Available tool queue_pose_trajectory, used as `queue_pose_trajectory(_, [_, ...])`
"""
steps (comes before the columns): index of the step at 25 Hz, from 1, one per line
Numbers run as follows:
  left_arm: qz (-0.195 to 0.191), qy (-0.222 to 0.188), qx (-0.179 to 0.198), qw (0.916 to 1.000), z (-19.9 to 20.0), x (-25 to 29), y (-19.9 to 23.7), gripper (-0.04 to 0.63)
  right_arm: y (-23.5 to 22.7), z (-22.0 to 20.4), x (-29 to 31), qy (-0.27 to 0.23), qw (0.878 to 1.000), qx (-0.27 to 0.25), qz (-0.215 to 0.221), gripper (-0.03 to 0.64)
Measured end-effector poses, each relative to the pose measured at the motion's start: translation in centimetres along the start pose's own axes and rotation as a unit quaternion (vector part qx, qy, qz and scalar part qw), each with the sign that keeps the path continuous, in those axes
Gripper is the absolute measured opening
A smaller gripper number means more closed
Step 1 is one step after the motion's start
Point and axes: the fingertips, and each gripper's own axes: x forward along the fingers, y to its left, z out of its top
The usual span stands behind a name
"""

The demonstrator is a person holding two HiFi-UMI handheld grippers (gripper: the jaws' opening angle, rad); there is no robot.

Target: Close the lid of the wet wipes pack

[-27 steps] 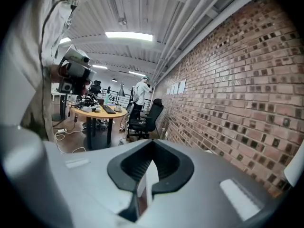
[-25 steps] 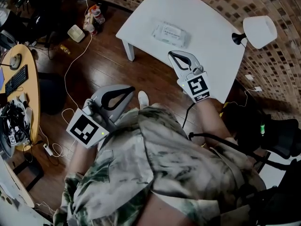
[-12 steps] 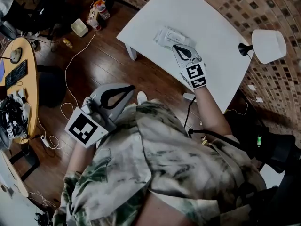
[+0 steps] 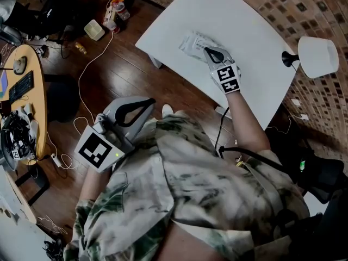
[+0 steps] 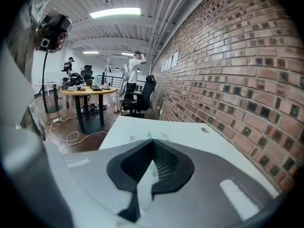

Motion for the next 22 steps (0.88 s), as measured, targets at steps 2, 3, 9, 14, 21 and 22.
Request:
queue_pose_trajectory(2, [0.002, 0.002, -0.001, 1.0, 0.0, 0.2, 0.2, 0.0, -0.5, -0.4, 0.5, 0.005, 1.0, 0.001, 0.0, 0.006])
queue_pose_trajectory(3, [0.003, 0.003, -0.002, 1.0, 0.0, 0.2, 0.4, 0.0, -0.8, -0.6, 0.8, 0.008, 1.0, 0.002, 0.0, 0.006])
queue_pose_trajectory(9, [0.007, 0.007, -0.007, 0.9999, 0.0, 0.5, 1.2, 0.0, -2.2, -1.6, 2.4, 0.025, 1.0, 0.01, 0.003, 0.006])
queue_pose_trajectory(14, [0.01, 0.01, -0.009, 0.9999, -0.1, 0.5, 1.8, 0.0, -2.6, -2.3, 3.1, 0.038, 0.999, 0.012, 0.004, 0.005])
queue_pose_trajectory(21, [0.017, 0.008, -0.012, 0.9998, 0.0, -0.3, 2.2, 0.0, -2.8, -3.0, 3.7, 0.061, 0.998, 0.03, 0.006, -0.002])
queue_pose_trajectory(22, [0.018, 0.009, -0.012, 0.9997, 0.0, -0.5, 2.2, 0.0, -2.9, -3.0, 3.7, 0.062, 0.998, 0.031, 0.007, -0.002])
